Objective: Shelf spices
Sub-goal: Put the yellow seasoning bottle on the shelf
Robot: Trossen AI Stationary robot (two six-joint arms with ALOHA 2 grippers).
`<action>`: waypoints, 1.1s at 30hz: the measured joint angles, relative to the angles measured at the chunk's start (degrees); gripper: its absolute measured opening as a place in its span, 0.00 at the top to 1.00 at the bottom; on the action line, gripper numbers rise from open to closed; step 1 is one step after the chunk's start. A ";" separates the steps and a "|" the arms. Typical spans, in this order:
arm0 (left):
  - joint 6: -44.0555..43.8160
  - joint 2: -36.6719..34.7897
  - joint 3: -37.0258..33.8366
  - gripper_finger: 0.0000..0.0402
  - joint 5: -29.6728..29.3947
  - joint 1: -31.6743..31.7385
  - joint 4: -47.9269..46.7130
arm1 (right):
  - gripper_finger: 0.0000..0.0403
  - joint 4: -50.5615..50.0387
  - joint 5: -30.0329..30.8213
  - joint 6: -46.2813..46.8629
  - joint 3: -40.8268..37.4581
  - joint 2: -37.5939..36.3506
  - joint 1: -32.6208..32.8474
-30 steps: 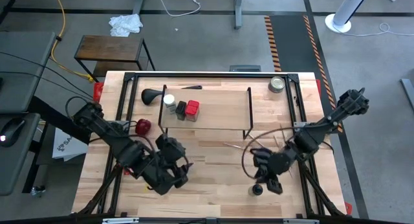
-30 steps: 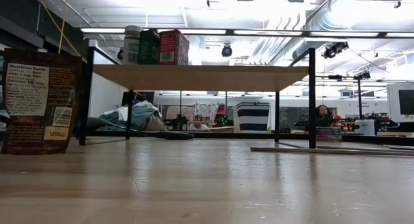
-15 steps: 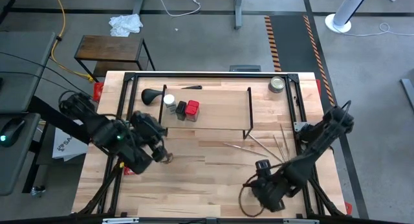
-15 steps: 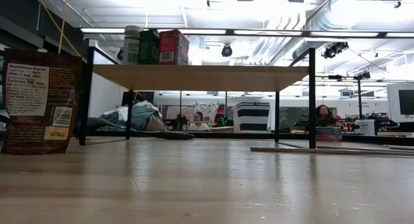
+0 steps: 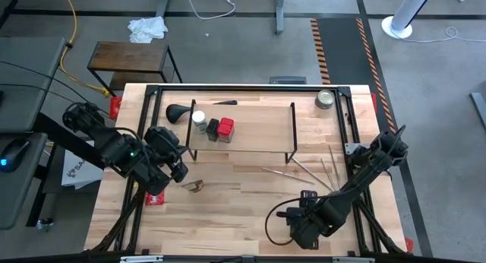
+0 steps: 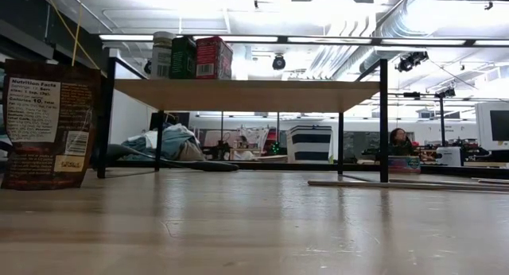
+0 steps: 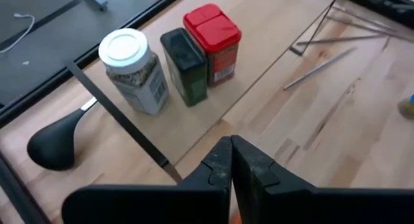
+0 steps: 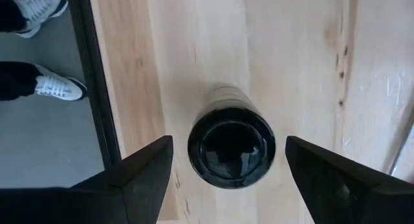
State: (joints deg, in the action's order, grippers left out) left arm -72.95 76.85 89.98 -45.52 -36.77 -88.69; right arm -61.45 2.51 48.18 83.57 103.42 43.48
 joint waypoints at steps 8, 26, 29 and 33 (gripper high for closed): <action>0.05 -0.03 -3.12 1.00 3.02 0.00 2.13 | 0.27 3.00 0.56 -0.52 0.00 0.28 0.00; -0.31 -0.06 -3.96 1.00 4.99 -0.05 3.44 | 0.54 0.27 0.25 -0.71 -0.04 2.67 -0.40; -0.31 -0.13 -3.96 1.00 4.53 -0.28 3.48 | 0.54 -1.05 0.56 -2.22 0.05 0.44 -1.69; -0.03 -1.05 -3.94 1.00 2.29 -1.03 3.48 | 0.54 -7.12 5.98 -5.84 5.43 -4.21 -5.83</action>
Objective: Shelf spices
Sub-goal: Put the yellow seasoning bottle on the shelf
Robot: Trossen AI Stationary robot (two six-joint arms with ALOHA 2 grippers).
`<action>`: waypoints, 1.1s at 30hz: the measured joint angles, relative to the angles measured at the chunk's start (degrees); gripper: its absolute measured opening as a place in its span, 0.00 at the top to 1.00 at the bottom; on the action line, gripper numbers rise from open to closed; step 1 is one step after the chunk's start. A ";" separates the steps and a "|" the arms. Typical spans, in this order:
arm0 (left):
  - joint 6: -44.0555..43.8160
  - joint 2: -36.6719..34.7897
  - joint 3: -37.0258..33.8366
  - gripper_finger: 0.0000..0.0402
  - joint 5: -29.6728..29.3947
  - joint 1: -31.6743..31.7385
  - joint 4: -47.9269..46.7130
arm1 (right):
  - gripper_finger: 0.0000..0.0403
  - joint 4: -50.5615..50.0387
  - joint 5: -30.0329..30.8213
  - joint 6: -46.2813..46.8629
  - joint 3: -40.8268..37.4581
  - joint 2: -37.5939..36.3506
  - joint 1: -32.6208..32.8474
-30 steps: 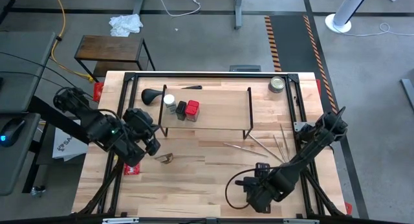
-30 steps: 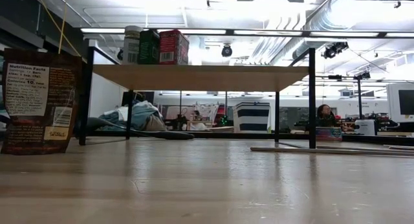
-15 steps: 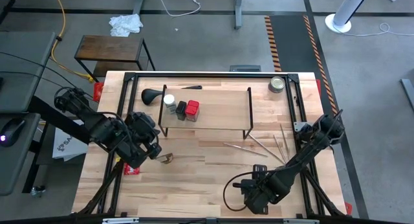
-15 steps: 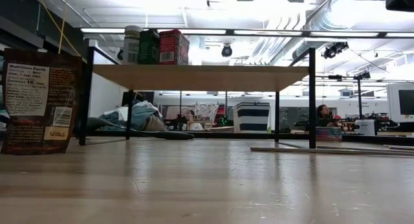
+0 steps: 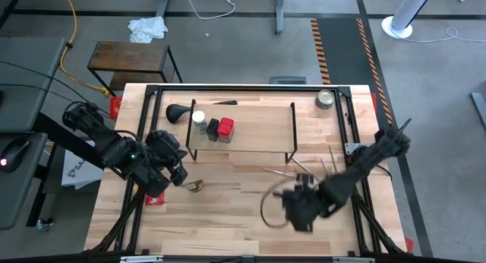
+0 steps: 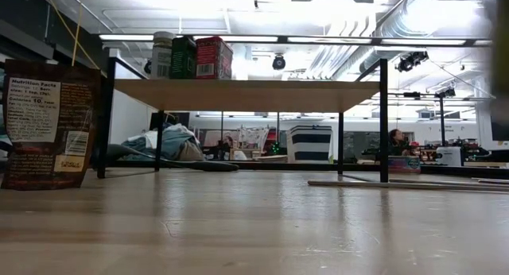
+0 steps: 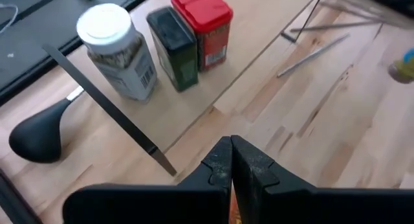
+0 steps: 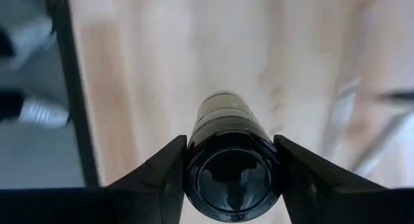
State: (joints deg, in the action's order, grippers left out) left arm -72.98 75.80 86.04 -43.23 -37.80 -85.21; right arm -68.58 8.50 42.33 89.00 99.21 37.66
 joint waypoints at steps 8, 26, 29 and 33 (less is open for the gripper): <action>0.08 -2.26 0.02 1.00 -3.47 -0.68 -0.05 | 0.54 -4.76 13.80 -20.35 23.90 -0.65 -16.24; -1.20 -2.33 0.02 1.00 -4.08 -0.66 2.61 | 0.54 -20.76 -1.48 -30.86 42.42 17.50 -40.78; -1.81 -2.33 0.04 1.00 -4.09 -0.66 2.63 | 0.54 -19.50 -3.01 -31.77 42.75 17.41 -40.85; -1.81 -2.31 0.03 1.00 -4.08 -0.66 2.63 | 0.52 -17.86 -1.57 -32.35 43.68 17.37 -40.48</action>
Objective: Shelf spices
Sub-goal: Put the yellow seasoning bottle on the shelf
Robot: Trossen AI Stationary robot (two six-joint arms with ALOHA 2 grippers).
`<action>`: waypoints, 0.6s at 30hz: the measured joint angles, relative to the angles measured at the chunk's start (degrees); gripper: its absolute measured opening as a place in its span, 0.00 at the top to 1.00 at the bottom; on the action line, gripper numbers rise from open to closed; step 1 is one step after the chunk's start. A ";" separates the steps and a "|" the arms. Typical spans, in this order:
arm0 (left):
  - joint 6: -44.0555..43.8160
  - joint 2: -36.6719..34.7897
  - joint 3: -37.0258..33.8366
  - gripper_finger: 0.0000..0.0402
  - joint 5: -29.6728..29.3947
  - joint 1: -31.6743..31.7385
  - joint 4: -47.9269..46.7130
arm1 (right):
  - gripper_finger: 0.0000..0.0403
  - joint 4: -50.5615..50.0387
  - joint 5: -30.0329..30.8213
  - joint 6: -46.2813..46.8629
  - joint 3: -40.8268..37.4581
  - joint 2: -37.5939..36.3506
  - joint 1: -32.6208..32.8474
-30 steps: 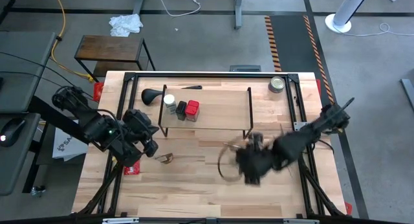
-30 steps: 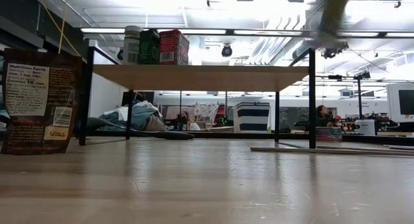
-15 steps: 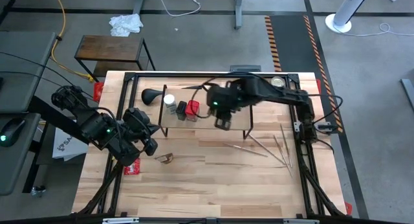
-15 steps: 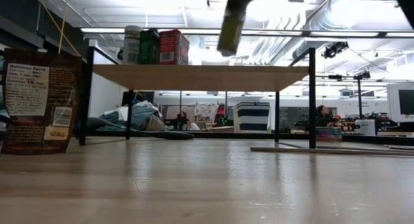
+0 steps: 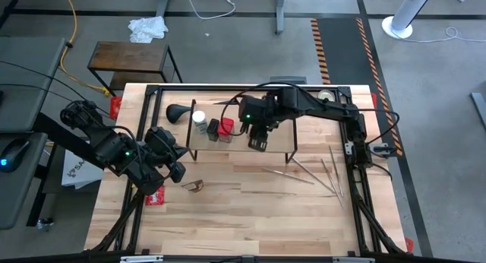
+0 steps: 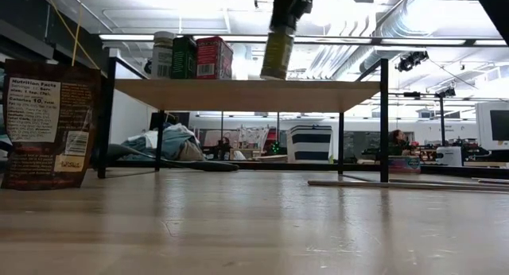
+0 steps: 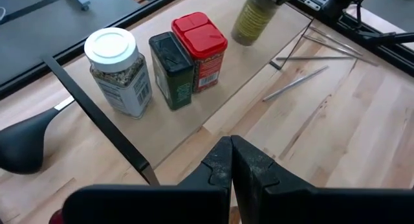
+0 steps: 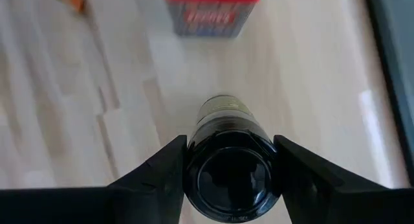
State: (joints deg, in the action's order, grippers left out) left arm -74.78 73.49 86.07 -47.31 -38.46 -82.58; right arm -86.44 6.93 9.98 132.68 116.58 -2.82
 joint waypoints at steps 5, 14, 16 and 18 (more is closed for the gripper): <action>-0.04 0.00 0.01 1.00 0.02 0.00 0.11 | 0.29 1.93 0.51 -1.64 0.05 0.01 0.50; 0.92 0.00 0.01 1.00 0.45 0.00 -0.04 | 0.21 4.91 1.83 -1.03 0.05 -0.66 0.14; 0.92 0.00 0.00 1.00 0.44 0.00 -0.22 | 0.22 5.75 1.93 -1.01 0.05 -1.77 0.19; 1.52 0.00 0.01 1.00 0.44 0.00 -0.35 | 0.25 4.20 3.10 -0.69 0.05 -3.32 0.25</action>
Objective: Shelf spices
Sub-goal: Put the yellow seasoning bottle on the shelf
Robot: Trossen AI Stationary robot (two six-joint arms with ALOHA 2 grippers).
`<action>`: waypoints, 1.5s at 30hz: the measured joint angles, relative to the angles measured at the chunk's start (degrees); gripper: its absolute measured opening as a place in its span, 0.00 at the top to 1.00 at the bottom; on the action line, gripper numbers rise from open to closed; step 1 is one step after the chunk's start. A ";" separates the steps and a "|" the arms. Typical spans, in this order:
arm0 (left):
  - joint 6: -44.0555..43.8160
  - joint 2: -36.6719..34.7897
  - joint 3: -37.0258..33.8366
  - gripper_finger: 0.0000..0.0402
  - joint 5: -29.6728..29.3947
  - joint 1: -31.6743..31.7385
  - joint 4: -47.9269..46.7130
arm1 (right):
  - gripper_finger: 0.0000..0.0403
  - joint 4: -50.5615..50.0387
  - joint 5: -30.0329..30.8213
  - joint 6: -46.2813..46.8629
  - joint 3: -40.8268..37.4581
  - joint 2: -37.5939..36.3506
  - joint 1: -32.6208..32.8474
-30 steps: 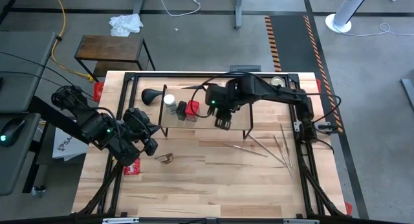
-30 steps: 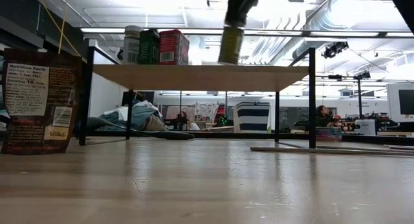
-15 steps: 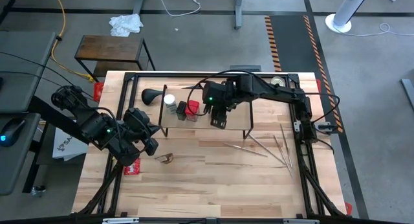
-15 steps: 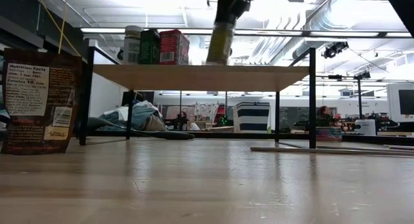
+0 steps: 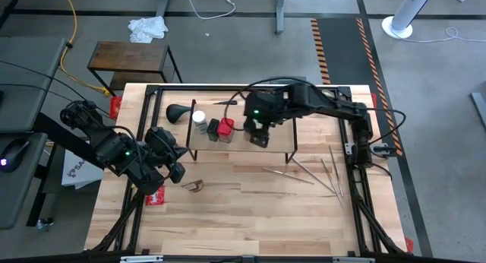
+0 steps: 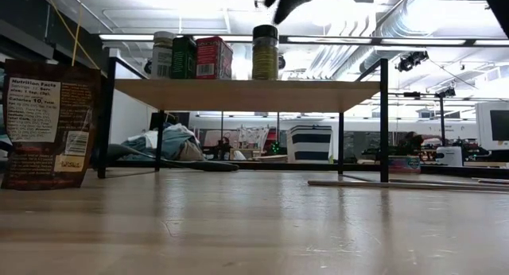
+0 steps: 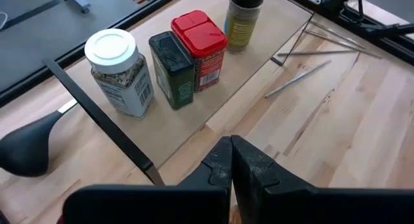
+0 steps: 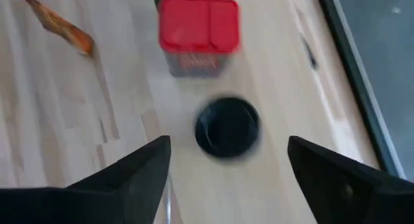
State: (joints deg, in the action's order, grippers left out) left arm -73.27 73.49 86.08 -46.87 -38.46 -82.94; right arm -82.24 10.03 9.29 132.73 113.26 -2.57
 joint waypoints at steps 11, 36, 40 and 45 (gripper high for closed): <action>-1.41 -0.23 0.00 1.00 -1.41 -0.41 -1.96 | 0.94 -1.79 5.46 0.98 -9.83 -4.74 4.71; 34.78 -2.19 -0.02 1.00 13.52 -2.05 41.41 | 1.00 44.51 16.86 13.21 -47.74 -15.18 5.93; 35.97 -2.16 -0.02 1.00 16.79 -2.05 44.15 | 1.00 48.71 13.92 13.21 -47.74 -15.20 5.20; 33.27 -2.16 -0.02 1.00 18.00 -2.05 41.92 | 1.00 44.80 13.74 12.33 -47.76 -16.38 5.23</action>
State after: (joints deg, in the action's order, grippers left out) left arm -39.99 71.33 86.06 -28.87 -40.51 -41.02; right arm -37.44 23.77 21.62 84.97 96.87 2.66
